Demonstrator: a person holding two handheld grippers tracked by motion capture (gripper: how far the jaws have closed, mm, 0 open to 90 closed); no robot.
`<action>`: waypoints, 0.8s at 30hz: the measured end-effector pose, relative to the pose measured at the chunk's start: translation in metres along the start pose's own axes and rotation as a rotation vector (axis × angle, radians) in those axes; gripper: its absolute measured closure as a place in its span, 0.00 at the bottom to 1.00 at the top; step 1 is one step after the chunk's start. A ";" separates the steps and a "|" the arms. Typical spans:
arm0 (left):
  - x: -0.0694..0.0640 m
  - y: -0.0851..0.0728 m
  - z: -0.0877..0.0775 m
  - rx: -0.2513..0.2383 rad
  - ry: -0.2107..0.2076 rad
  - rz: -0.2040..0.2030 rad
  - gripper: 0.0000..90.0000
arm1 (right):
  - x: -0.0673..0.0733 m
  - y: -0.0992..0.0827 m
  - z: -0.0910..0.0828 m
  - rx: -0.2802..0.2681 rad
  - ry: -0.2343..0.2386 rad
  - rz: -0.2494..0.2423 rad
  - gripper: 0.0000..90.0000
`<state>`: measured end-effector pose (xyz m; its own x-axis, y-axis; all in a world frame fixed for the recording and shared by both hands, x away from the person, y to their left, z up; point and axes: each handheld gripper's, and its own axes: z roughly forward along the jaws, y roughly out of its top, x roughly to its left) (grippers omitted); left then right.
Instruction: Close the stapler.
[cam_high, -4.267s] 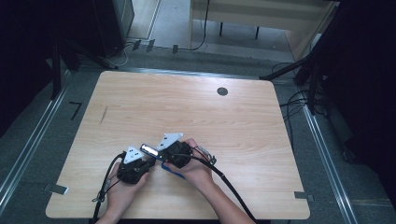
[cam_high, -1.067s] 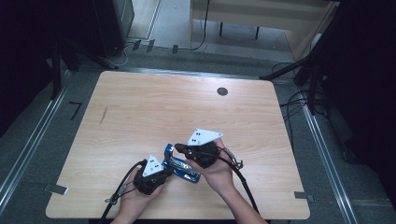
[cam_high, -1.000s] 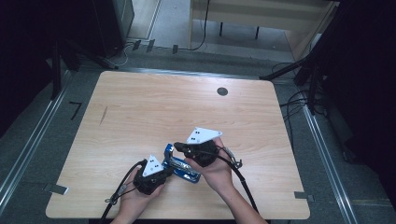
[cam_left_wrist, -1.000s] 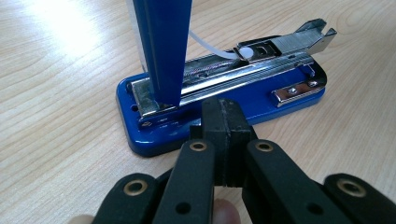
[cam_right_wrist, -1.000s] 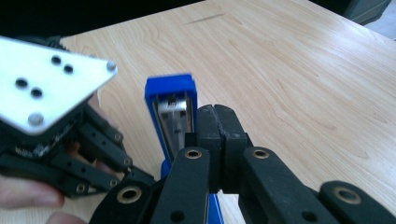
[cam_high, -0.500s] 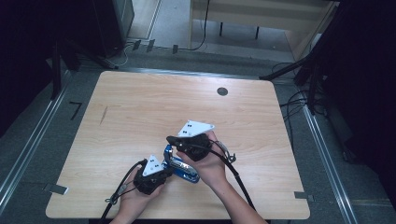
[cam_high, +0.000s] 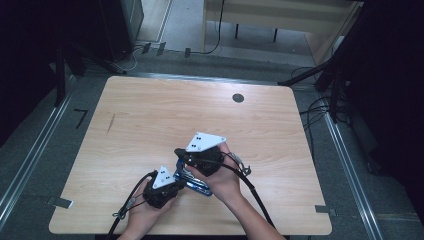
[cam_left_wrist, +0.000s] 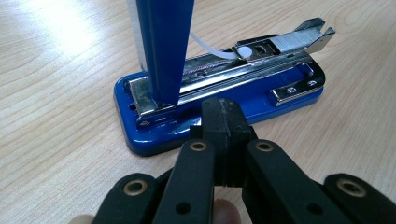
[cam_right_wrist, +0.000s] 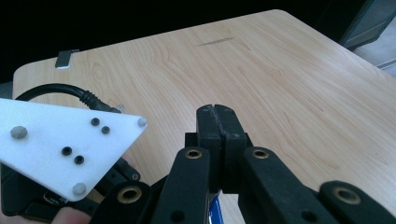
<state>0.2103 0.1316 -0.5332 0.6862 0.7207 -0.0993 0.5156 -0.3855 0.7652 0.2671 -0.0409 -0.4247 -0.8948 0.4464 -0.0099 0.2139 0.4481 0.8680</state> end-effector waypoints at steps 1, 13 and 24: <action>0.000 0.000 0.000 0.000 0.000 0.000 1.00 | 0.000 -0.001 -0.001 -0.001 -0.001 -0.001 1.00; 0.000 0.000 0.000 0.000 -0.002 -0.002 1.00 | -0.002 -0.018 -0.017 0.014 -0.018 0.000 1.00; 0.000 0.000 0.000 0.002 0.001 0.002 1.00 | -0.002 -0.041 -0.031 0.030 -0.032 0.007 1.00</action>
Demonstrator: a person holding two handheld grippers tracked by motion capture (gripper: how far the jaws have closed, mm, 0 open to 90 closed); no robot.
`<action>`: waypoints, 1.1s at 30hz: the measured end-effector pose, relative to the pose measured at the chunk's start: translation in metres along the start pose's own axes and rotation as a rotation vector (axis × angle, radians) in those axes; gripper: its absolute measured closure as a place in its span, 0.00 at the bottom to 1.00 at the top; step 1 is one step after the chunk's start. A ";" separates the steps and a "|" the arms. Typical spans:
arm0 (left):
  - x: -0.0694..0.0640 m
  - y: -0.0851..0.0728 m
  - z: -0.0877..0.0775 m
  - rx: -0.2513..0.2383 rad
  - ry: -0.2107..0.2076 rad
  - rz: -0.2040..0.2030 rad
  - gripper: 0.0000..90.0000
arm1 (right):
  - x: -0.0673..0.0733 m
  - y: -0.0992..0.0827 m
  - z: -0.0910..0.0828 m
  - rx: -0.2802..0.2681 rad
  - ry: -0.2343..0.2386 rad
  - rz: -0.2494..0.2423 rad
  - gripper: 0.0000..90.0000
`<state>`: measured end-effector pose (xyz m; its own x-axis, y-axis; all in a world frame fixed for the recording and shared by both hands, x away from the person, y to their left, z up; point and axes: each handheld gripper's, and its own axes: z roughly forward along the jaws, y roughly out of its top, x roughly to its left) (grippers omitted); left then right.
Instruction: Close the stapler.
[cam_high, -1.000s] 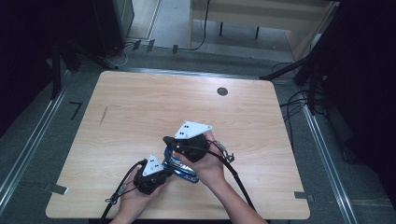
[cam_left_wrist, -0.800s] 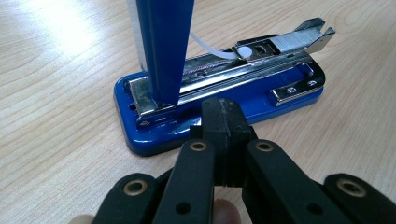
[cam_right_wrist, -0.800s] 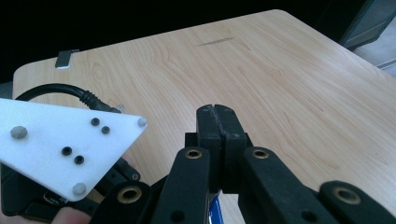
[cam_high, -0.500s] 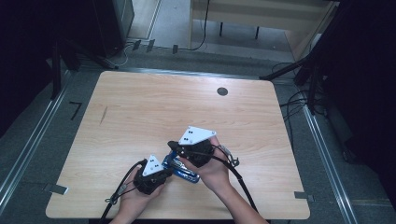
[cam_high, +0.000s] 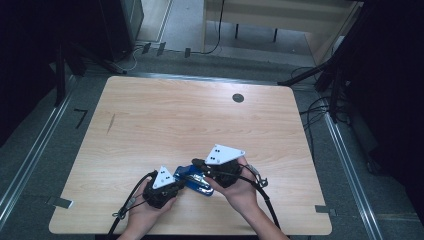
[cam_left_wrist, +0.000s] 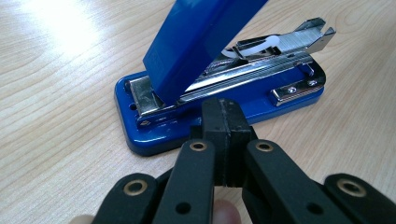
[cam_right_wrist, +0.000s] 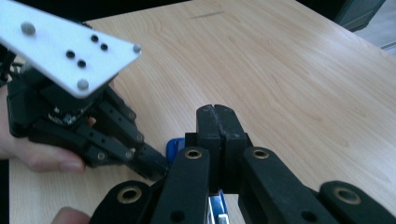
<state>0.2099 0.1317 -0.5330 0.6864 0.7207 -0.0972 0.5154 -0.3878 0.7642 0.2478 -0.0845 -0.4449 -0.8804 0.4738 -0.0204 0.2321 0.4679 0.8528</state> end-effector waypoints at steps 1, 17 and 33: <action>0.000 0.000 0.000 0.001 -0.003 0.000 1.00 | 0.000 -0.002 -0.001 0.002 -0.004 -0.001 1.00; 0.000 0.000 0.000 0.002 -0.001 0.006 1.00 | 0.004 -0.043 -0.012 0.043 -0.014 0.026 1.00; 0.001 -0.001 -0.001 -0.002 -0.010 0.006 1.00 | 0.011 -0.067 -0.011 0.057 -0.048 0.038 1.00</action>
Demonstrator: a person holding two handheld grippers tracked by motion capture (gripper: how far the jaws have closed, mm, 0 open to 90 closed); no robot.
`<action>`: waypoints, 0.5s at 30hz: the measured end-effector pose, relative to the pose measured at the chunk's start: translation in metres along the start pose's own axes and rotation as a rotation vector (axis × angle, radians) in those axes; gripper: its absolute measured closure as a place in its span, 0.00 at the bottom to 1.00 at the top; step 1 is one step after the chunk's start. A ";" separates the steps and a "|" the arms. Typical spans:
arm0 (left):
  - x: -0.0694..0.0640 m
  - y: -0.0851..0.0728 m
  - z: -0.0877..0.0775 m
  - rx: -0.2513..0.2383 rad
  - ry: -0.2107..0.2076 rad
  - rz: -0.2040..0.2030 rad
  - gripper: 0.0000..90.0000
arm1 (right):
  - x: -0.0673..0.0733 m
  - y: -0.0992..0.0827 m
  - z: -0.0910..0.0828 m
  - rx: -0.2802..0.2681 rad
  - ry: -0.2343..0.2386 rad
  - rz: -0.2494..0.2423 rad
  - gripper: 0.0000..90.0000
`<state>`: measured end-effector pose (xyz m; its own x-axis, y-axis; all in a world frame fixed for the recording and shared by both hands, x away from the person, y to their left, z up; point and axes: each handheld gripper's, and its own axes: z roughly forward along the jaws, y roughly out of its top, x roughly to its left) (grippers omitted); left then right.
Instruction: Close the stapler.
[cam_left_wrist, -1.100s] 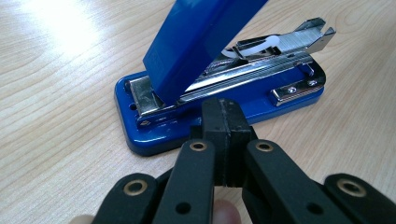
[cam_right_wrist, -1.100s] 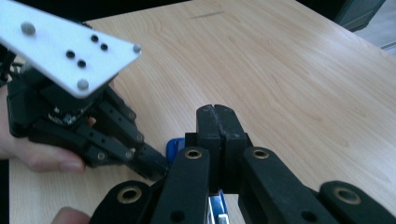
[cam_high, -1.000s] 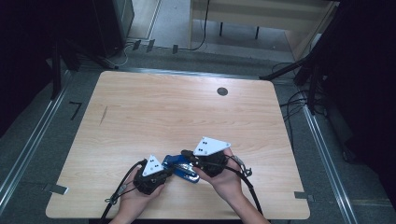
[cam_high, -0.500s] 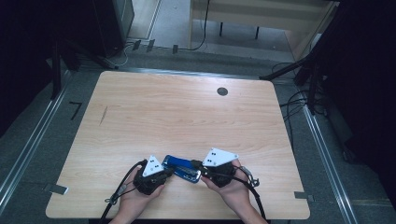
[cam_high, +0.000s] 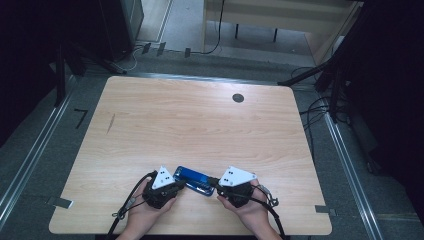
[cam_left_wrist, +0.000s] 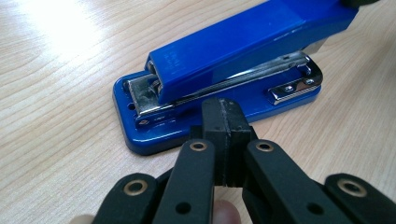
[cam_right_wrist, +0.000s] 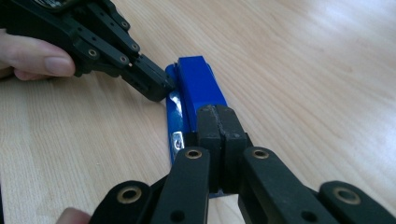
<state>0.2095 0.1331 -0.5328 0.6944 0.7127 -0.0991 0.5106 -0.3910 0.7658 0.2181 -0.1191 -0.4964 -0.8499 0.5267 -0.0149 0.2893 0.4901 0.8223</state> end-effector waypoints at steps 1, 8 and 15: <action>0.000 0.000 0.000 -0.001 0.000 0.000 1.00 | -0.001 -0.001 0.001 0.003 0.003 0.006 1.00; 0.001 0.000 0.000 -0.003 0.000 -0.008 1.00 | 0.001 -0.003 0.002 0.007 0.007 0.027 1.00; 0.001 0.000 -0.001 -0.002 0.000 -0.011 1.00 | -0.001 -0.007 0.003 0.007 0.008 0.063 1.00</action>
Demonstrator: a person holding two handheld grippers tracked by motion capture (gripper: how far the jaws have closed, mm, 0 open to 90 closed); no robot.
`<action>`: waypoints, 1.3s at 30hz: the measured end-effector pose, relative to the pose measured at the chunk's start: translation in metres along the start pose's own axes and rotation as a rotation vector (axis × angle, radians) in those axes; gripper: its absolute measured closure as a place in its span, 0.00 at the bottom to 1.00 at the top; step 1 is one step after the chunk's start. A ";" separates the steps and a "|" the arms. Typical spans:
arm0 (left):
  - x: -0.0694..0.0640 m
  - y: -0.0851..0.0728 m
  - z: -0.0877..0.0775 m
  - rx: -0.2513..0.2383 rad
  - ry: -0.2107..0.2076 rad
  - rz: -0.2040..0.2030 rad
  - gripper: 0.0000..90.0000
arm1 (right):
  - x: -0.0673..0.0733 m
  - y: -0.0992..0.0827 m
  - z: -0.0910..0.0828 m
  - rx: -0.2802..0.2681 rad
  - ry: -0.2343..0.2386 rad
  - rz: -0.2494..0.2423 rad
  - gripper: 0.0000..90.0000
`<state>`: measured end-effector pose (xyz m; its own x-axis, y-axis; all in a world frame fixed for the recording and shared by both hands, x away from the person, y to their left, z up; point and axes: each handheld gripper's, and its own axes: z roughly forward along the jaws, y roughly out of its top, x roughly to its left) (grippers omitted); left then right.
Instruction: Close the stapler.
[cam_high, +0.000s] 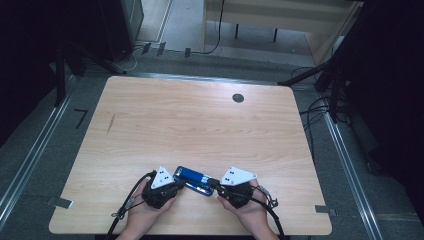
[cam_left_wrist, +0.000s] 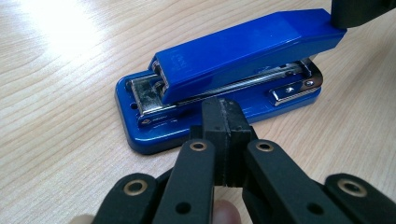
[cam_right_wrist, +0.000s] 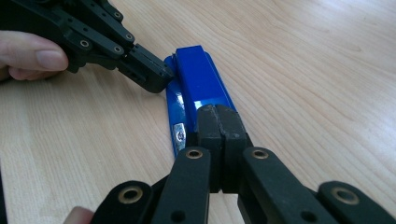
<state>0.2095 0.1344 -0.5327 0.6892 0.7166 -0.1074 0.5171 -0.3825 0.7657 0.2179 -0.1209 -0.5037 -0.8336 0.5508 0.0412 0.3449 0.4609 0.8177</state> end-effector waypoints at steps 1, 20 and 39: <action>0.000 0.000 0.000 0.000 0.000 -0.001 1.00 | 0.000 0.000 0.000 -0.001 0.001 0.004 1.00; 0.007 -0.007 -0.012 -0.070 -0.015 -0.041 1.00 | 0.015 -0.006 -0.011 -0.032 -0.012 0.022 1.00; 0.056 -0.026 -0.066 -0.229 0.175 -0.132 0.52 | 0.023 -0.021 0.009 -0.005 -0.079 0.038 1.00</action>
<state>0.2011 0.2231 -0.5171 0.5155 0.8484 -0.1201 0.4551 -0.1523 0.8773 0.1955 -0.1110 -0.5249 -0.7830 0.6214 0.0270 0.3737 0.4353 0.8191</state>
